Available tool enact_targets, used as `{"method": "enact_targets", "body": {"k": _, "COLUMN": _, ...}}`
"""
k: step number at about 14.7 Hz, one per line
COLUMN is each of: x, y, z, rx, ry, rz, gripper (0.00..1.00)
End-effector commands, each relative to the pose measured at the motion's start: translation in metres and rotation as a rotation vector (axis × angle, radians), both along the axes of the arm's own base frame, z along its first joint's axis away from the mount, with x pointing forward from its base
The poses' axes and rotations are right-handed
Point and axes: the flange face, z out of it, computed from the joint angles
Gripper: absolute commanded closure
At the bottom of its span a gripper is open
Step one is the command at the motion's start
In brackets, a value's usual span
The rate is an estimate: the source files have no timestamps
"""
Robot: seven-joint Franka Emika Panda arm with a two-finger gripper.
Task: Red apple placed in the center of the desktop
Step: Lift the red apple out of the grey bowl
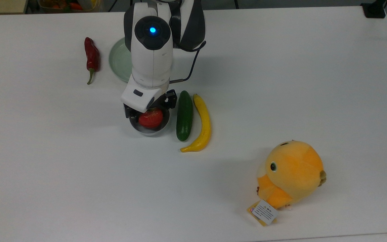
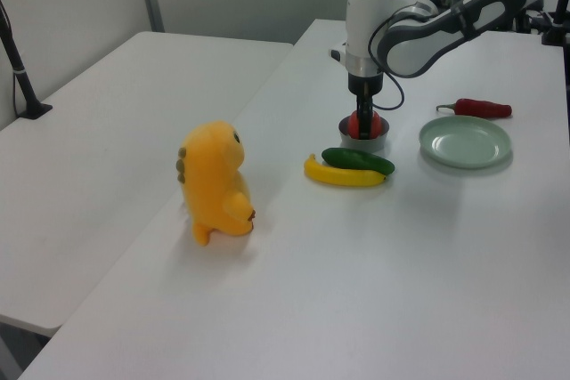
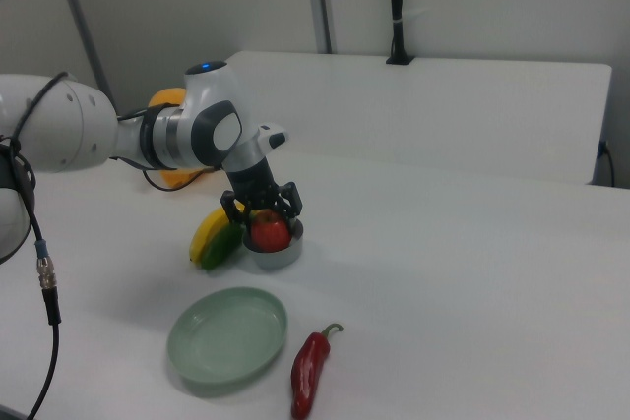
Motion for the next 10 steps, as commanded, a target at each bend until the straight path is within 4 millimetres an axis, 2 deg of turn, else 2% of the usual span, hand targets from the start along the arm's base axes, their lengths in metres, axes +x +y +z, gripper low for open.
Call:
{"method": "enact_targets", "body": {"k": 1, "x": -0.006, "y": 0.002, "z": 0.040, "rx": 0.004, "ry": -0.058, "rz": -0.004, "gripper": 0.75}}
{"method": "enact_targets", "body": {"k": 5, "x": -0.021, "y": 0.001, "z": 0.096, "rx": -0.002, "ry": -0.074, "rz": -0.017, "gripper": 0.75}}
{"method": "enact_targets", "body": {"k": 10, "x": -0.051, "y": 0.001, "z": 0.171, "rx": 0.058, "ry": -0.081, "rz": -0.061, "gripper": 0.75}}
